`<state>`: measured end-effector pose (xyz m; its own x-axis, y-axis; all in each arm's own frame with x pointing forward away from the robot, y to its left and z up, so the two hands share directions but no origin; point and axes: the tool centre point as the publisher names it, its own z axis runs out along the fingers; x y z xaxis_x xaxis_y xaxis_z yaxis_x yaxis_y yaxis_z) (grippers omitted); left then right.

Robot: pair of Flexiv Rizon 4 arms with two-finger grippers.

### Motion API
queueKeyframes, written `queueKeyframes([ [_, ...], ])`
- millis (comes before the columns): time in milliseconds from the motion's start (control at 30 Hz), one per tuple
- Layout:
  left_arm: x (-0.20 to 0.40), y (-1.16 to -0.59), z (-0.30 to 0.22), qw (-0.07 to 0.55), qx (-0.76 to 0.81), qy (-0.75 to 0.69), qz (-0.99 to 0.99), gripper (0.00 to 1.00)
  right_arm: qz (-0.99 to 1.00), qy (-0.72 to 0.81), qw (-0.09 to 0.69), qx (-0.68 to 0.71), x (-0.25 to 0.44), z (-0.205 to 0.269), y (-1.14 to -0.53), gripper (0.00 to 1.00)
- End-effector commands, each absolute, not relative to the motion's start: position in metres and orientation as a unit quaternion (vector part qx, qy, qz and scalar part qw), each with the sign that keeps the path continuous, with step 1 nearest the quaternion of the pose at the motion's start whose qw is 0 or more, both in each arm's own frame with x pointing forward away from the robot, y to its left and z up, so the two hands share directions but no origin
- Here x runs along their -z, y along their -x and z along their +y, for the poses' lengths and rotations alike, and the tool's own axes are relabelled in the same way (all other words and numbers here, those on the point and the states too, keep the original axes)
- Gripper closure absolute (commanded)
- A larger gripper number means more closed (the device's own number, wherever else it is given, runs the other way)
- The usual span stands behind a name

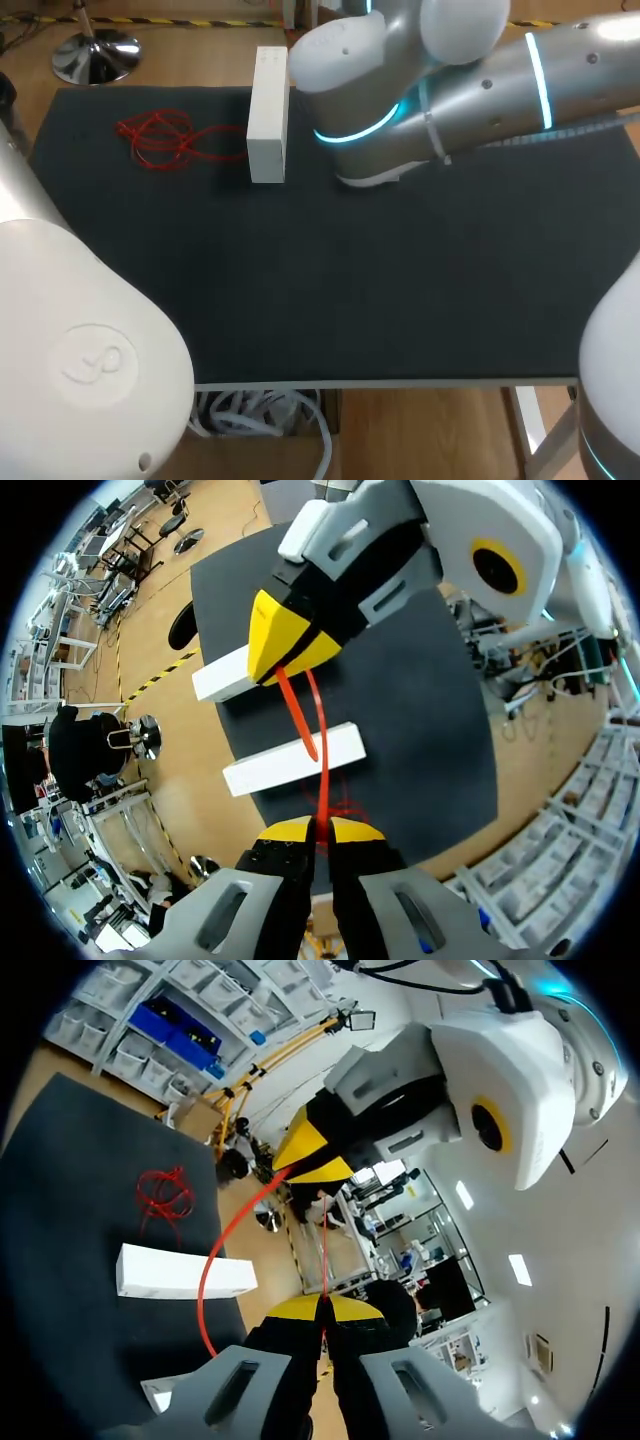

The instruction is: Grab the tape and strap the tape.

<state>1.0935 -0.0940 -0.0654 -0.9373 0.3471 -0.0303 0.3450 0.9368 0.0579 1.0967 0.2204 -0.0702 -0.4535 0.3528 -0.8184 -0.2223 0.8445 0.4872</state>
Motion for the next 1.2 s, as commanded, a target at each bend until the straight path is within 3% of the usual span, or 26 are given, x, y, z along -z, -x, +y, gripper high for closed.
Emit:
queueKeyframes([
  [33,0.064,-1.094,-0.095,0.019,-0.028,-0.175,0.984,1.0,0.827,-0.078,0.517,-0.209,0.072,0.228,-1.096,1.0],
  [1200,0.064,-1.094,-0.095,0.019,-0.028,-0.175,0.984,1.0,0.802,-0.034,0.568,-0.182,0.073,0.247,-1.104,1.0],
])
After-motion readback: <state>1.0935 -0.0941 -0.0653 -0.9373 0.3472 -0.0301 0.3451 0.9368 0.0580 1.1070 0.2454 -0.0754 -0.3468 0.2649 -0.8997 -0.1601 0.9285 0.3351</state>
